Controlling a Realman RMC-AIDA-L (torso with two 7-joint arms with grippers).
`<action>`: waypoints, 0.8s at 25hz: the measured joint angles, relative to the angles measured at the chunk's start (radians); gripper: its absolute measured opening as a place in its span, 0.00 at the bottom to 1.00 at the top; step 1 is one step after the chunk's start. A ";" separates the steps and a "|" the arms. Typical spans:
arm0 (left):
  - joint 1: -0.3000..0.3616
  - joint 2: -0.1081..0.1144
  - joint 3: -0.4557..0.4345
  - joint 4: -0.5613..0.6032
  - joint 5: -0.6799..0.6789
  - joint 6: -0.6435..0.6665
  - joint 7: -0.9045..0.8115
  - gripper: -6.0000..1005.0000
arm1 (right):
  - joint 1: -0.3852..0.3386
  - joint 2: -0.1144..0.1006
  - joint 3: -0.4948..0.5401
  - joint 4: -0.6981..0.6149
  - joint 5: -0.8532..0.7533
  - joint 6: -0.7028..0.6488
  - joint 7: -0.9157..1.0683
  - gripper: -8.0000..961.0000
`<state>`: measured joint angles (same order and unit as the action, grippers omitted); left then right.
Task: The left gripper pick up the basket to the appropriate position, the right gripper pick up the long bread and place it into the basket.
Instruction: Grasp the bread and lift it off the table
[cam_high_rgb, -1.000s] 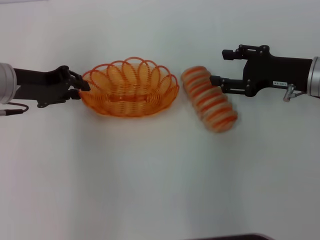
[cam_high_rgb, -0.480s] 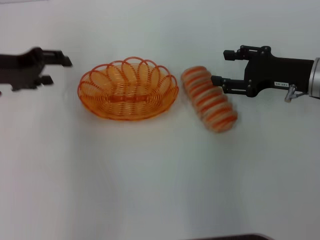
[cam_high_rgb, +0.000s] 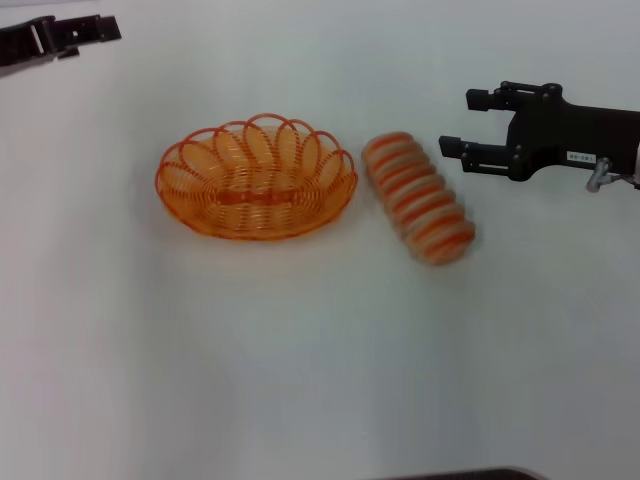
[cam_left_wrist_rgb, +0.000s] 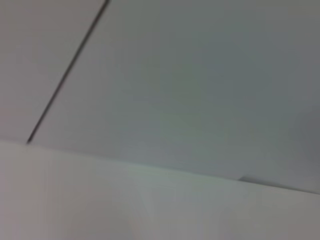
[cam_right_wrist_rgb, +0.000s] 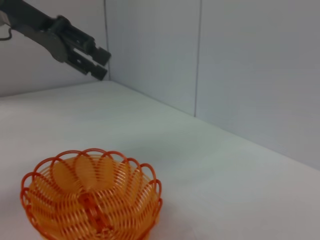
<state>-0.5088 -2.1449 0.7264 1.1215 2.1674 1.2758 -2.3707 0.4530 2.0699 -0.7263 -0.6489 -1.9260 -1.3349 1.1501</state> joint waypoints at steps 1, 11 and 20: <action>0.000 0.011 -0.005 -0.024 -0.038 0.024 0.096 0.71 | -0.002 -0.005 0.004 0.000 -0.001 0.000 0.027 0.78; 0.033 0.032 -0.015 -0.081 -0.174 0.327 0.695 0.71 | -0.005 -0.011 0.013 -0.007 0.000 -0.036 0.156 0.78; 0.082 0.052 -0.031 -0.207 -0.140 0.339 0.920 0.70 | -0.005 -0.016 0.015 -0.008 -0.001 -0.057 0.249 0.78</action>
<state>-0.4273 -2.0932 0.6955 0.9146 2.0279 1.6147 -1.4511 0.4480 2.0537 -0.7117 -0.6568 -1.9272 -1.3920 1.3993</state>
